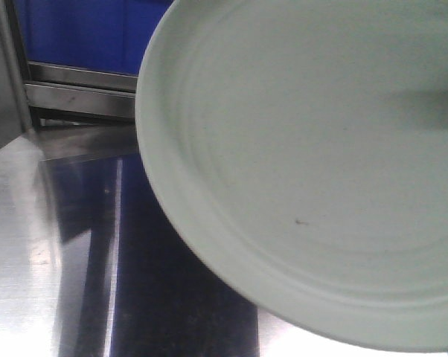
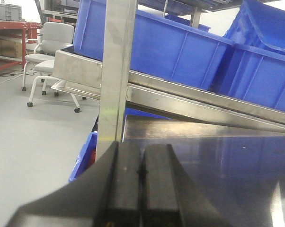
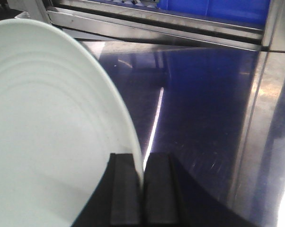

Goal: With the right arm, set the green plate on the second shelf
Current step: 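Hold the plate raised in the right gripper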

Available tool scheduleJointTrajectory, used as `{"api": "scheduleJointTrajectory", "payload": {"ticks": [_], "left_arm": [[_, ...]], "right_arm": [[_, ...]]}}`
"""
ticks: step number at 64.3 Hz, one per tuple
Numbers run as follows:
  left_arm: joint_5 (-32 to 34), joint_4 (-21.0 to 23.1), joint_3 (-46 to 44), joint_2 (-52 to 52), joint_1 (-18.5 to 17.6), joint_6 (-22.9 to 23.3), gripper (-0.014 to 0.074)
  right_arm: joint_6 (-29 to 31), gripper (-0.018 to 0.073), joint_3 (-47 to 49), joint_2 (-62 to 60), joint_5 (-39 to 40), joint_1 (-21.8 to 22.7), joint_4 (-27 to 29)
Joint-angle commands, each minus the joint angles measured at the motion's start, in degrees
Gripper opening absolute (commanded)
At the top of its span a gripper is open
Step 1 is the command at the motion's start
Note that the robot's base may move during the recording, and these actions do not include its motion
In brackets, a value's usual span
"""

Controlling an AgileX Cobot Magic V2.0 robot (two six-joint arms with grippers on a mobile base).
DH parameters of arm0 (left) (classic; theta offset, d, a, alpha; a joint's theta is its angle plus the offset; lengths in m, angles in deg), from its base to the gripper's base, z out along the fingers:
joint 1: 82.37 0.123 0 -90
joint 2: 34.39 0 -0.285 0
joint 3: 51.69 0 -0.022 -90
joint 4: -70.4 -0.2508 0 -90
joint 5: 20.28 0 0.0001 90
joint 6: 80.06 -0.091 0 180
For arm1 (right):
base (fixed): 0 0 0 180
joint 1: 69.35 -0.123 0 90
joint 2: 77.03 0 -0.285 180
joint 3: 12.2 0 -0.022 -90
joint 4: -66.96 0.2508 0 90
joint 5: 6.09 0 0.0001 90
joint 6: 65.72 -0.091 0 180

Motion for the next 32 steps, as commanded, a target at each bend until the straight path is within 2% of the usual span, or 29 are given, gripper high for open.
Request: {"api": "scheduleJointTrajectory", "payload": {"ticks": [1, 32], "left_arm": [[5.1, 0.5, 2.3, -1.1, 0.1, 0.2, 0.0130], [5.1, 0.5, 2.3, -1.1, 0.1, 0.2, 0.0130]], "right_arm": [[-0.5, 0.0057, 1.8, -0.2, 6.7, 0.0, -0.3], [-0.4, 0.0057, 1.7, -0.1, 9.3, 0.0, -0.3]]}}
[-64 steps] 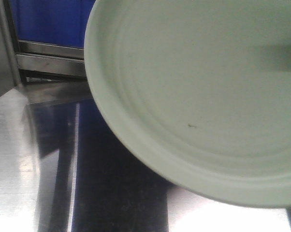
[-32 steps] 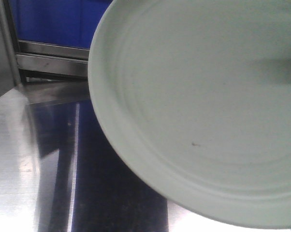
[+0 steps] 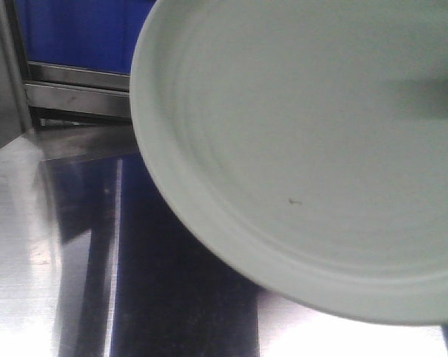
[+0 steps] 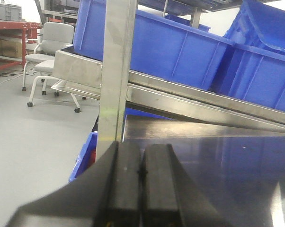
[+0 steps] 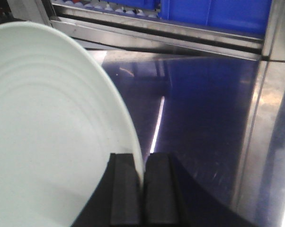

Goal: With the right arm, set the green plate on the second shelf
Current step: 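Hold the plate raised in the right gripper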

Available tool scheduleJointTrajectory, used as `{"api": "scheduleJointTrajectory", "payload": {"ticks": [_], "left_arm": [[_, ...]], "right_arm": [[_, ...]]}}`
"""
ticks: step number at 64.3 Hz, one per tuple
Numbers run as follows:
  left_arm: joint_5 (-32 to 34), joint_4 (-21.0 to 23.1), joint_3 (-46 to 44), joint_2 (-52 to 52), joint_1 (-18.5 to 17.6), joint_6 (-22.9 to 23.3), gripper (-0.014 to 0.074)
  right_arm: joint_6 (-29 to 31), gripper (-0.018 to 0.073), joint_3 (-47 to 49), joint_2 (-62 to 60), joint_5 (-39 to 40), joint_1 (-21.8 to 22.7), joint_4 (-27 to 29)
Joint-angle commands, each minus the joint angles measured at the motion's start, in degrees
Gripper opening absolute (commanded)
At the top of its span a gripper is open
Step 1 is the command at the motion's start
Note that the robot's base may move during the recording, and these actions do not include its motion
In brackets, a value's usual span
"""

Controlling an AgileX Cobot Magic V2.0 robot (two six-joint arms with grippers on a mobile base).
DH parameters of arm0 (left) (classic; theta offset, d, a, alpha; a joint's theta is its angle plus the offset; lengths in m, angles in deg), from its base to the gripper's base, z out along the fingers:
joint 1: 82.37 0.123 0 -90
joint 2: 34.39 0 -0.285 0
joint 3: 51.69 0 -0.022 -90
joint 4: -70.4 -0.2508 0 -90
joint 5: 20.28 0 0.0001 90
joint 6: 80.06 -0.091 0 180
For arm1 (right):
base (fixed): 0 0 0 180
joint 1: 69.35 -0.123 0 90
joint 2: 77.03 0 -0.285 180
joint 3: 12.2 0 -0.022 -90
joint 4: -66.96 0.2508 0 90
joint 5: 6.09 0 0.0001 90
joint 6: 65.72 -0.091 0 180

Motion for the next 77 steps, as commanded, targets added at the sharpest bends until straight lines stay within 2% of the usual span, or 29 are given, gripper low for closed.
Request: {"api": "scheduleJointTrajectory", "payload": {"ticks": [1, 77], "left_arm": [[5.1, 0.5, 2.3, -1.1, 0.1, 0.2, 0.0130], [5.1, 0.5, 2.3, -1.1, 0.1, 0.2, 0.0130]], "right_arm": [[-0.4, 0.0057, 1.8, -0.1, 6.9, 0.0, 0.0], [-0.4, 0.0057, 1.8, -0.1, 6.9, 0.0, 0.0]]}}
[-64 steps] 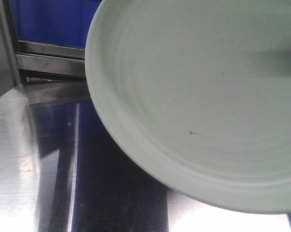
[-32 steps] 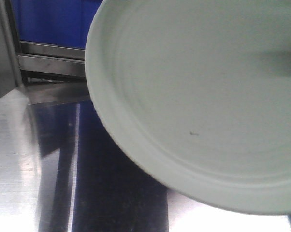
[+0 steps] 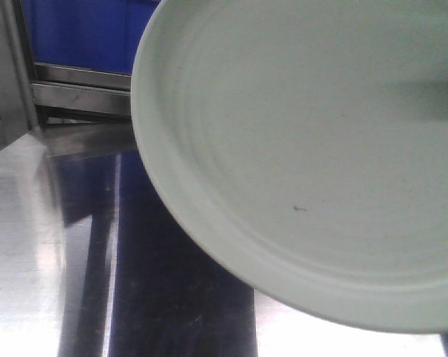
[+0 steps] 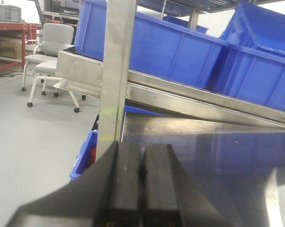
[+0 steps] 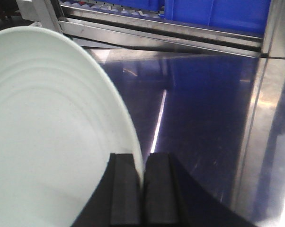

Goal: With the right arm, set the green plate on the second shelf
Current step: 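Hold the plate raised in the right gripper, then drive the base away from the table holding the plate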

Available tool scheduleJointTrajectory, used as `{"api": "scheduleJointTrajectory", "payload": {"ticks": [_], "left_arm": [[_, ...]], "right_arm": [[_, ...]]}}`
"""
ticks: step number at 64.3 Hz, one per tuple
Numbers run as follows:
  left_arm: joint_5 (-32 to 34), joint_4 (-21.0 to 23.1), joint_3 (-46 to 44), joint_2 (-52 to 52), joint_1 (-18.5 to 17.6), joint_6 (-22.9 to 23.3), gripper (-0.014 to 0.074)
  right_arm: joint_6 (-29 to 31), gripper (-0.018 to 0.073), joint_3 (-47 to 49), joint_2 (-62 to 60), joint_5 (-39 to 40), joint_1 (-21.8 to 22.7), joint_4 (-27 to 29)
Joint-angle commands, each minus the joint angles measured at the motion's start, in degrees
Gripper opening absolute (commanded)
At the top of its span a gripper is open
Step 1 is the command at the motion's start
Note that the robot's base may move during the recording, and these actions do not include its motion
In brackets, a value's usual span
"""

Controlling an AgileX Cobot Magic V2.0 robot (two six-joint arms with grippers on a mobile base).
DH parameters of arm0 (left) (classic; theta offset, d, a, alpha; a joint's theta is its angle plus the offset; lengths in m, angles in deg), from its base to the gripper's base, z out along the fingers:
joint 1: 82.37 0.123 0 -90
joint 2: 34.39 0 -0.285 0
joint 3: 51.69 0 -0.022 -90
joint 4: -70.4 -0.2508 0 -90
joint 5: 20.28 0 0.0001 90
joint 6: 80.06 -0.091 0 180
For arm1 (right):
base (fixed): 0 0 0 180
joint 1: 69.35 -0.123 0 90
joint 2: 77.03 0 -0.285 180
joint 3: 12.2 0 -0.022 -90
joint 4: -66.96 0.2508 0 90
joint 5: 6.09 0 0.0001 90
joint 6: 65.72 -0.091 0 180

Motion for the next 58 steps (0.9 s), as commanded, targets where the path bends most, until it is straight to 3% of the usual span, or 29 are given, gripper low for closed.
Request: {"api": "scheduleJointTrajectory", "payload": {"ticks": [1, 58], "left_arm": [[5.1, 0.5, 2.3, -1.1, 0.1, 0.2, 0.0130], [5.1, 0.5, 2.3, -1.1, 0.1, 0.2, 0.0130]], "right_arm": [[-0.3, 0.0057, 1.9, -0.1, 6.6, 0.0, 0.0], [-0.3, 0.0057, 1.9, -0.1, 6.6, 0.0, 0.0]]}}
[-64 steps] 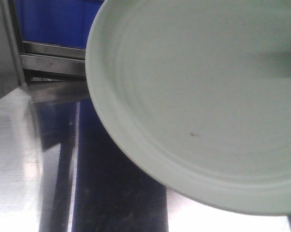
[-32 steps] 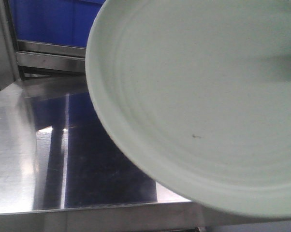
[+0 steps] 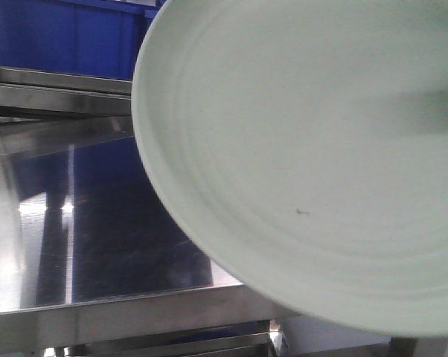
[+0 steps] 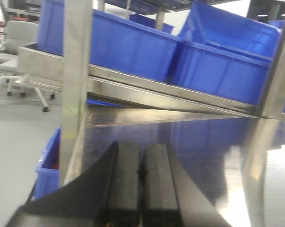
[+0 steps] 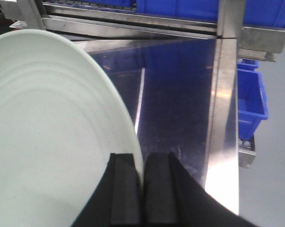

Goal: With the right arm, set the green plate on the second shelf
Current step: 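Drive the base away from the table holding the plate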

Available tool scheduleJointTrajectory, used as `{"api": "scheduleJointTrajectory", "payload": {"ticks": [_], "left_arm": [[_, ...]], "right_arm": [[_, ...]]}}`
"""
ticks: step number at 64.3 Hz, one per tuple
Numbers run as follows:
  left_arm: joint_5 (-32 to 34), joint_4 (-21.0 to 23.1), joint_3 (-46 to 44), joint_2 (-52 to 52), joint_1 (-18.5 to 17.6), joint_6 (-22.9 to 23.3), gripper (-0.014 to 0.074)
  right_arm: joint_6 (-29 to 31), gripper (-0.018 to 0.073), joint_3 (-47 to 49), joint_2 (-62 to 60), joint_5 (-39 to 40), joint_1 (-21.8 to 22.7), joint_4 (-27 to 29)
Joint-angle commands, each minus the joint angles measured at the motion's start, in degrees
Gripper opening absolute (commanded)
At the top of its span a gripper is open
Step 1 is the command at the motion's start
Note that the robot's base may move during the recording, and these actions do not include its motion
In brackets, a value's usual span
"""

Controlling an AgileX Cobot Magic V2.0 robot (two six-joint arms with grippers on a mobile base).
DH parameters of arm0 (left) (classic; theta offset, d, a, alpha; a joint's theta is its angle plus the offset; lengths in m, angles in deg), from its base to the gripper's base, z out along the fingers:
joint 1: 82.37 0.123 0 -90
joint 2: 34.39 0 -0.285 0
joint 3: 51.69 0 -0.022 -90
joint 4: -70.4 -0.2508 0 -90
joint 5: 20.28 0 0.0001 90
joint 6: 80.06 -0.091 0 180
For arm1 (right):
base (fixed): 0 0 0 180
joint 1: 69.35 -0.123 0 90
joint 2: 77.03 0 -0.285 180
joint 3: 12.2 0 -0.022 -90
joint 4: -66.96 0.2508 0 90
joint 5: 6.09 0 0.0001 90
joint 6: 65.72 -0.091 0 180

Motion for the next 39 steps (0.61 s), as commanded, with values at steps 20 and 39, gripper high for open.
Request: {"api": "scheduleJointTrajectory", "payload": {"ticks": [20, 39], "left_arm": [[5.1, 0.5, 2.3, -1.1, 0.1, 0.2, 0.0130], [5.1, 0.5, 2.3, -1.1, 0.1, 0.2, 0.0130]], "right_arm": [[-0.3, 0.0057, 1.9, -0.1, 6.6, 0.0, 0.0], [-0.3, 0.0057, 1.9, -0.1, 6.6, 0.0, 0.0]]}}
